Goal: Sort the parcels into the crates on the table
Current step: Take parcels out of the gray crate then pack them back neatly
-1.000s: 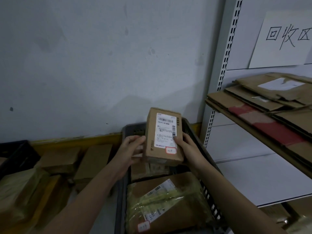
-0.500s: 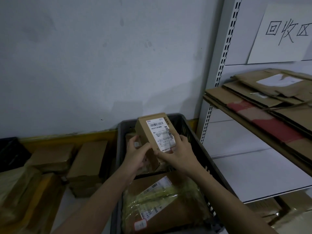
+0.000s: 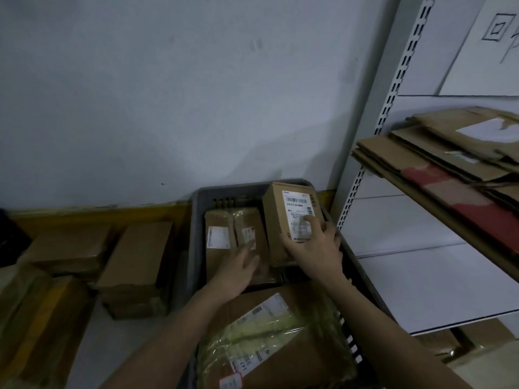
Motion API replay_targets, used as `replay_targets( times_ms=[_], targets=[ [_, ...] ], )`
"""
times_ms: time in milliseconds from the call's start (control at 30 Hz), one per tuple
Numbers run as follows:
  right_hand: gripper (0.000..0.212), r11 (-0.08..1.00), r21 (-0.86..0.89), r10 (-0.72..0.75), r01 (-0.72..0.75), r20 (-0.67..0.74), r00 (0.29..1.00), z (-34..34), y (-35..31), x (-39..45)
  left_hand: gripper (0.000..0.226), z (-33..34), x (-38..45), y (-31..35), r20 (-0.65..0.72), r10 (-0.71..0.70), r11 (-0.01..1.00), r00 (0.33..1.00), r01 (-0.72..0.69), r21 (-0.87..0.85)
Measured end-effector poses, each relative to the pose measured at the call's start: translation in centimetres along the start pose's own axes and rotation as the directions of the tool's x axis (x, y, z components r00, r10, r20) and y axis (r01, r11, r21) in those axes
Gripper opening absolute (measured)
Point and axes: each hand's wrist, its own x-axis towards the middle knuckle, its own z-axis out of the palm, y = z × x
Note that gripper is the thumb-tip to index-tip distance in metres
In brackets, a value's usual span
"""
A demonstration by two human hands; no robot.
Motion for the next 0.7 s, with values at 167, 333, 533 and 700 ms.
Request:
replay_targets(
  times_ms=[167,333,533,700],
  targets=[
    [0.08,0.99,-0.134,0.042,-0.041,0.005,0.999,3.3,0.4,2.9,0.054,0.2,0.3,-1.5,0.014,-0.062,0.946,0.998,0.054,0.32],
    [0.079,0.958,-0.284,0.034,-0.033,-0.002,0.999,6.4,1.9,5.3,0.052,0.5,0.4,-1.6,-0.049,-0.053,0.943,0.997,0.066,0.325],
    [0.079,0.932,-0.363,0.08,-0.009,0.181,0.98,10.8,4.2,8.6,0.044,0.2,0.7,-1.9,-0.07,-0.008,0.967,0.997,0.026,0.253],
    [0.08,0.901,-0.426,0.291,-0.079,0.461,0.839,13.3,5.6,11.9,0.04,0.2,0.8,-2.0,-0.071,-0.011,0.958,0.997,0.03,0.285]
  ],
)
